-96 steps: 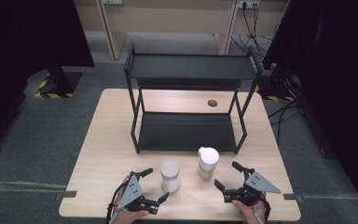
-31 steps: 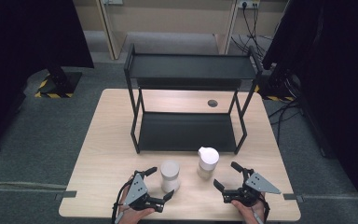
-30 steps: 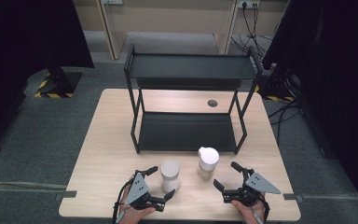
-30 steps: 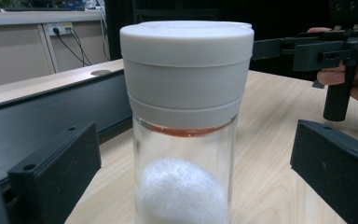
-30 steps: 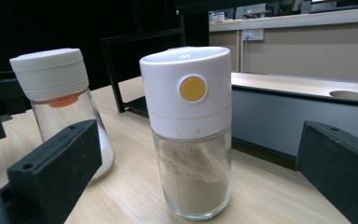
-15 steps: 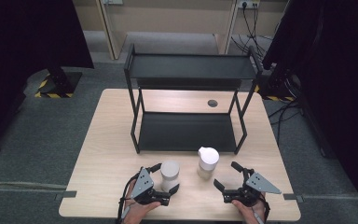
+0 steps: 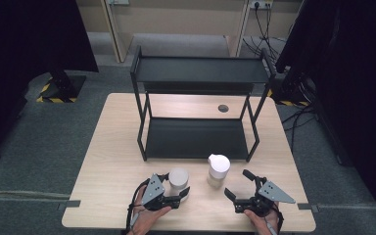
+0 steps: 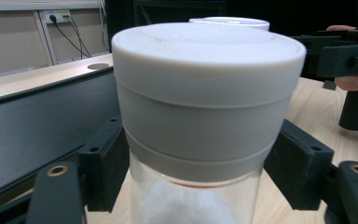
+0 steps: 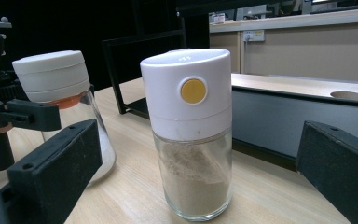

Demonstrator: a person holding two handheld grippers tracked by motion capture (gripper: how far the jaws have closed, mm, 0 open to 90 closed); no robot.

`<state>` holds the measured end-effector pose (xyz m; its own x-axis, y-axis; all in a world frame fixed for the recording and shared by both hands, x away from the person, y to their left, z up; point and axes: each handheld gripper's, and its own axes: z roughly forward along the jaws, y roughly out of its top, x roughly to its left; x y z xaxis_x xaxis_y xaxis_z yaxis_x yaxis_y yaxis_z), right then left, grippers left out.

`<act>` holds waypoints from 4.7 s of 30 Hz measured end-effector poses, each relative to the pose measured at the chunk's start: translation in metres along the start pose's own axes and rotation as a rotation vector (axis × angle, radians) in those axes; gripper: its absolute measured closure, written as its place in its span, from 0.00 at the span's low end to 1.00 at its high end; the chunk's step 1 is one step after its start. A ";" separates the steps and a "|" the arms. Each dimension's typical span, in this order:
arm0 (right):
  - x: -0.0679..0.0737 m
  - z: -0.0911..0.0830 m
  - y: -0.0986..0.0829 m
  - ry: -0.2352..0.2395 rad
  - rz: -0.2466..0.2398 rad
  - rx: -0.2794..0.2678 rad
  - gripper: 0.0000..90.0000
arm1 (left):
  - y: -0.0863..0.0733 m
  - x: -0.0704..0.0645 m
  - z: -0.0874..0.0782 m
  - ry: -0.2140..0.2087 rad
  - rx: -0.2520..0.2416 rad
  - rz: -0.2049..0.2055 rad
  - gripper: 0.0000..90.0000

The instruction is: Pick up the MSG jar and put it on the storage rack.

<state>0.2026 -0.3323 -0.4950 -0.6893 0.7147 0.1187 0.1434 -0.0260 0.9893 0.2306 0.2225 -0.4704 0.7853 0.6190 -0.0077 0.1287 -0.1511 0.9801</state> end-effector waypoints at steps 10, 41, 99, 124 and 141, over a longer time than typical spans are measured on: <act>0.000 0.000 0.000 0.000 0.004 0.001 0.00 | -0.001 -0.001 0.000 0.011 -0.008 0.011 0.38; 0.000 0.000 0.000 0.006 0.002 0.002 0.00 | 0.046 0.012 -0.009 -0.007 -0.023 0.024 0.39; -0.002 -0.001 -0.001 0.012 0.011 -0.005 0.00 | 0.240 0.074 0.007 0.017 -0.004 0.027 0.39; -0.002 -0.001 -0.001 0.012 0.013 -0.007 0.00 | 0.325 0.085 0.006 0.062 -0.014 0.010 0.39; -0.003 -0.004 0.000 0.008 0.014 -0.014 0.00 | 0.356 0.093 0.040 0.168 -0.014 -0.014 0.39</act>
<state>0.2016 -0.3372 -0.4954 -0.6930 0.7085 0.1334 0.1434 -0.0459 0.9886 0.3736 0.1958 -0.1305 0.6707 0.7416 0.0103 0.1296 -0.1309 0.9829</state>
